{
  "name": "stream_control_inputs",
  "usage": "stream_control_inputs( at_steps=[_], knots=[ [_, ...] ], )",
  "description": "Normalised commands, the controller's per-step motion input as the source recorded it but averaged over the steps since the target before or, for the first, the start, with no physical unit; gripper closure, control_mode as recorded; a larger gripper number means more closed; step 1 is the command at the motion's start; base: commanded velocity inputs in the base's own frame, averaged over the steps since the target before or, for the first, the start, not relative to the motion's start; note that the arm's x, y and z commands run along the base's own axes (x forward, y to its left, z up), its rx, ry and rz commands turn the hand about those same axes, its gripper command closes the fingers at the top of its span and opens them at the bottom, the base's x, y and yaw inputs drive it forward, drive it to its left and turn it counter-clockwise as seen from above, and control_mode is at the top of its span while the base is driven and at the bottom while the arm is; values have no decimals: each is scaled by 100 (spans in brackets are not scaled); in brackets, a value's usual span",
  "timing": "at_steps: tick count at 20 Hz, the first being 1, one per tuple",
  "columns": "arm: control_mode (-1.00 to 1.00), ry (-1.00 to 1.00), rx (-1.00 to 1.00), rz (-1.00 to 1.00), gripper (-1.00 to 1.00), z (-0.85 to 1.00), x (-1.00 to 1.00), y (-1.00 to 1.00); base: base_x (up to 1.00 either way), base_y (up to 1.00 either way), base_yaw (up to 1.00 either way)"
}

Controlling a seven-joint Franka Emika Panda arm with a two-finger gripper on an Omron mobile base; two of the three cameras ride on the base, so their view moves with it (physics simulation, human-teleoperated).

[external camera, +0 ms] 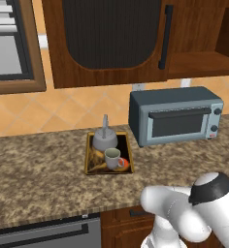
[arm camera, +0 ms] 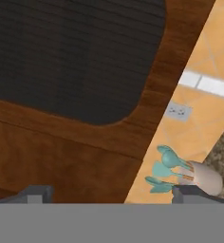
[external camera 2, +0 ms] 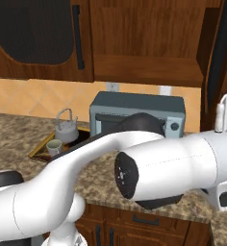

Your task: Pick the kettle from the counter and place it on the tray. Then pick the mug from the cabinet and place it on the tray. Then close the cabinet doors.

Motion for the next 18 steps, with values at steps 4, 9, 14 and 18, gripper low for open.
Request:
stream_control_inputs(
  at_steps=[4, 9, 14, 18],
  knots=[
    [-100, 0, 12, 15, -100, -13, 24, -27, 0, 0, 0],
    [-100, 1, 3, 17, -100, -19, 28, -12, 0, 0, 0],
    [-100, 5, 0, 18, -100, -18, 35, 0, 0, 0, 0],
    [-100, 1, 0, 17, -100, -7, 33, 0, 0, 0, 0]
  ],
)
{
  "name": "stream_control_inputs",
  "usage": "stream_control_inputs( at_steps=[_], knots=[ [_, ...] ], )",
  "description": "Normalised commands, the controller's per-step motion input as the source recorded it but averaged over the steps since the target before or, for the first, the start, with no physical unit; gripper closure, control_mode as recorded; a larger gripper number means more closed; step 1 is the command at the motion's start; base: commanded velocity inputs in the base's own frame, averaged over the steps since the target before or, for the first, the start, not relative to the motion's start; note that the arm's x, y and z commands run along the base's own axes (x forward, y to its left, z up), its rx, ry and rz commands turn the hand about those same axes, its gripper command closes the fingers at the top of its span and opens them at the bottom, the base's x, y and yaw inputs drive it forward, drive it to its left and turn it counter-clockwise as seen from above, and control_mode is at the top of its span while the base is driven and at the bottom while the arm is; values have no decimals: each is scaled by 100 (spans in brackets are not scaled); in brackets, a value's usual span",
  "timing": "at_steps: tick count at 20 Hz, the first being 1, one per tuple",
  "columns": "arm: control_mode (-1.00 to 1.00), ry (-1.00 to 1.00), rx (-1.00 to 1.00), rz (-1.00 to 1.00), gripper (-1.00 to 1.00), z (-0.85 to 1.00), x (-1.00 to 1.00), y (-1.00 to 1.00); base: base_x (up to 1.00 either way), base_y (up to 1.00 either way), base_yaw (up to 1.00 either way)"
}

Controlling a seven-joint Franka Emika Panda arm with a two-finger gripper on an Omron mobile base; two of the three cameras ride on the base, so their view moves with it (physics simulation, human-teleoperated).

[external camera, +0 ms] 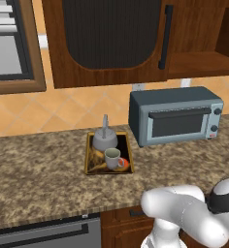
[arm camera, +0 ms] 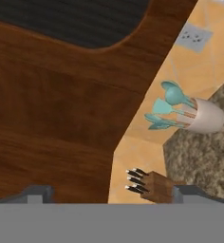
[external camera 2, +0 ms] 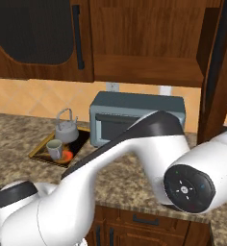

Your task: Pick the kettle from the counter and place it on the tray. Then pick the mug from the cabinet and place it on the tray. Then close the cabinet doors.

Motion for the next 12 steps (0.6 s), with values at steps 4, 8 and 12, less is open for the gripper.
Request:
stream_control_inputs(
  at_steps=[4, 8, 12],
  knots=[
    [-100, 0, 0, 16, -100, -4, 29, 6, 0, 0, 0],
    [-100, 0, 0, 17, -100, -5, 4, 42, 0, 0, 0],
    [-100, 0, 0, 16, -100, 0, 9, 36, 0, 0, 0]
  ],
)
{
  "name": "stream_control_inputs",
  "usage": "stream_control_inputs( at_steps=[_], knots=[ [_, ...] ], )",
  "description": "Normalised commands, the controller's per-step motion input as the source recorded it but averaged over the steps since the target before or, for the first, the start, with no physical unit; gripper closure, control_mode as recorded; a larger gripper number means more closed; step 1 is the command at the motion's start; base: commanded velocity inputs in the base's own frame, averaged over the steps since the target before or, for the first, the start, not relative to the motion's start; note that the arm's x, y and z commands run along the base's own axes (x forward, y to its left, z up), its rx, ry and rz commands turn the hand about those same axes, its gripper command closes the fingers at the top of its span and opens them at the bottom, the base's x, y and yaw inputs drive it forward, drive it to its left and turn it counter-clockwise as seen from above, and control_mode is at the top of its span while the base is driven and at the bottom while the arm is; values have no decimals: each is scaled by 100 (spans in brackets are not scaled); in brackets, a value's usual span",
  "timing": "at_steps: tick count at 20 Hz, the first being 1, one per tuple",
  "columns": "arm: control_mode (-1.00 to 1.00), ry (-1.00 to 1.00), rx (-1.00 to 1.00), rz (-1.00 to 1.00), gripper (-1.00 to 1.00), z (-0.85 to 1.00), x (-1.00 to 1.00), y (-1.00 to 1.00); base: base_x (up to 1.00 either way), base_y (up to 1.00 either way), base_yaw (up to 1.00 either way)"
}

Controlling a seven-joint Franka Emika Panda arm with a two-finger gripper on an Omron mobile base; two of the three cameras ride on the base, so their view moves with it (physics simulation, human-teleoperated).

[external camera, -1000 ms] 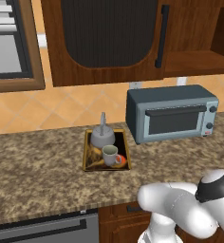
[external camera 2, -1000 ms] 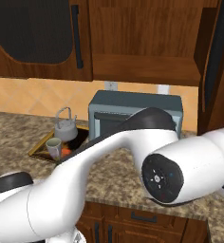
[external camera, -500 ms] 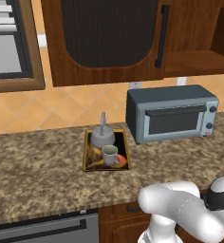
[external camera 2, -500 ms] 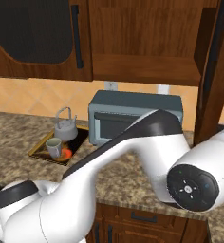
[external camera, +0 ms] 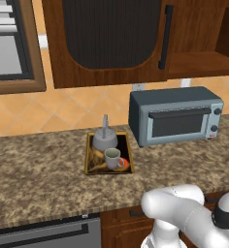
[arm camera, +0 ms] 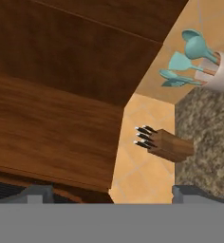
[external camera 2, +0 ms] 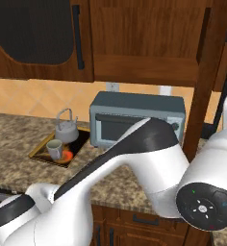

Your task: Pick the kettle from the counter and place it on the tray. Then pick the mug from the cabinet and place it on the tray. Then close the cabinet doors.

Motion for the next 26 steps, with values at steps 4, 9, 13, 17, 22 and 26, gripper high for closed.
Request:
stream_control_inputs(
  at_steps=[4, 9, 13, 17, 22, 26],
  knots=[
    [-100, 0, 0, 13, -100, 0, 20, 40, 0, 0, 0],
    [-100, 0, 0, 12, -100, 0, 10, 49, 0, 0, 0],
    [-100, 0, -2, 9, -100, 0, 12, 58, 0, 0, 0],
    [-100, 0, -6, 8, -100, 1, 24, 58, 0, 0, 0],
    [-100, 0, -7, 4, -100, 1, 36, 65, 0, 0, 0],
    [-100, 0, -8, 2, -100, 0, 44, 67, 0, 0, 0]
  ],
)
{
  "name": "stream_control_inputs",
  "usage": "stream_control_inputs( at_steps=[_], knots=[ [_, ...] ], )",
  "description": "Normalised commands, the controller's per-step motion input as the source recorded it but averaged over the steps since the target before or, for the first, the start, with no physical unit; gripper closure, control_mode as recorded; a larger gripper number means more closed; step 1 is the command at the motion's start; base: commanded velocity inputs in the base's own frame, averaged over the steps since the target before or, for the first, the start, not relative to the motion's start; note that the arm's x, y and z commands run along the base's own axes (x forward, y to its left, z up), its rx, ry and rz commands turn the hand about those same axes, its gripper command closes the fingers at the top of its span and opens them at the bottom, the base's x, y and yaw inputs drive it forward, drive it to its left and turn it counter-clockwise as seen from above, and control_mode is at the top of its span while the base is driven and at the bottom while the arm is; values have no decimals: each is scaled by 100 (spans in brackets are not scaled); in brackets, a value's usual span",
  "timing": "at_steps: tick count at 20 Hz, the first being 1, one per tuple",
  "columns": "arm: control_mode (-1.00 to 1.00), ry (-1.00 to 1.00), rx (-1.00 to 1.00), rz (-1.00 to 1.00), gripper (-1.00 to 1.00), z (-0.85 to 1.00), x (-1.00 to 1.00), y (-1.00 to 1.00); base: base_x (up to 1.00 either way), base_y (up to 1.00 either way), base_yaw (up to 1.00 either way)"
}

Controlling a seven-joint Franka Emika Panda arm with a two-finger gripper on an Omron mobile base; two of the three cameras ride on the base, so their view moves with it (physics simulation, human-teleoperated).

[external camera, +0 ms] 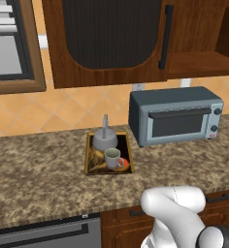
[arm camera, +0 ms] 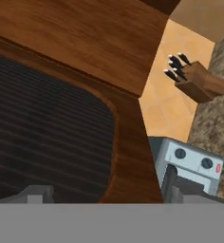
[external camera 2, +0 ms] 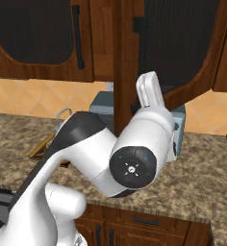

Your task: Pick the kettle from the counter and place it on the tray. Then pick the mug from the cabinet and place it on the tray. Then close the cabinet doors.

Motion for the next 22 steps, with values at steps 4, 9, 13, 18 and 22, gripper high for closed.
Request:
stream_control_inputs(
  at_steps=[4, 9, 13, 18, 22],
  knots=[
    [-100, 0, -4, 2, -100, 0, 62, 56, 0, 0, 0],
    [-100, 3, 0, 6, -100, 0, 84, 54, 0, 0, 0],
    [-100, 6, 0, 7, -100, -1, 97, 54, 0, 0, 0],
    [-100, 6, 0, 7, -100, -6, 100, 50, 0, 0, 0],
    [-100, 4, 0, 9, -100, -10, 100, 45, 0, 0, 0]
  ],
)
